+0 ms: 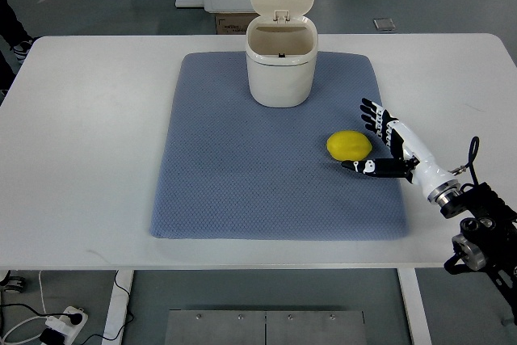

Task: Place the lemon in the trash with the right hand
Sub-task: 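Move the right hand toward the yellow lemon, palm facing it, then close the right hand's fingers around the yellow lemon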

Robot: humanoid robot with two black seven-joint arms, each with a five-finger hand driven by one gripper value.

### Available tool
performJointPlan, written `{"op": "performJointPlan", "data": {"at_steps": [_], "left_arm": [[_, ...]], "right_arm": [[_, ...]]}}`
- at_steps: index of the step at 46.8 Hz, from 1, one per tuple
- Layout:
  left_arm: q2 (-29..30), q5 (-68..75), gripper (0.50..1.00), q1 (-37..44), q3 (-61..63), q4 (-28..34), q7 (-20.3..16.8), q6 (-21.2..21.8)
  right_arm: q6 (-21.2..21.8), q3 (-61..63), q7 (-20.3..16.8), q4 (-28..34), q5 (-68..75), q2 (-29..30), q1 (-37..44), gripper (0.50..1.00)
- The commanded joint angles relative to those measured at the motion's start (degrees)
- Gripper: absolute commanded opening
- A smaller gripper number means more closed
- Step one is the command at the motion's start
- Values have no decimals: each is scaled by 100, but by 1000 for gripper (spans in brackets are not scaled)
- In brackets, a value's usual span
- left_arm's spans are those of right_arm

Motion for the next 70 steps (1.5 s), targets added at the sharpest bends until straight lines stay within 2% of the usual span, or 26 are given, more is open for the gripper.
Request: {"op": "performJointPlan", "data": {"at_steps": [1,20,33,47,54,64,70], "left_arm": [[0,0,1000,0,0,0,0,3],[0,0,1000,0,0,0,0,3],[0,0,1000,0,0,0,0,3],[0,0,1000,0,0,0,0,3],[0,0,1000,0,0,0,0,3],[0,0,1000,0,0,0,0,-6],[0,8,1000,0,0,0,0,3]], "right_arm": [[-128,-107,61,-55,1,8,5,991],[-172,-222,140,-160,1,157,41,964],[-172,-222,140,-292,1,157,67,874],[-181,-441,378,-520,1,157,93,824],[-321,-468,404,-538,9,157,129,820],[-321,-468,404,-529,9,149,146,820],[-321,-477,404,-529,9,149,146,803]]}}
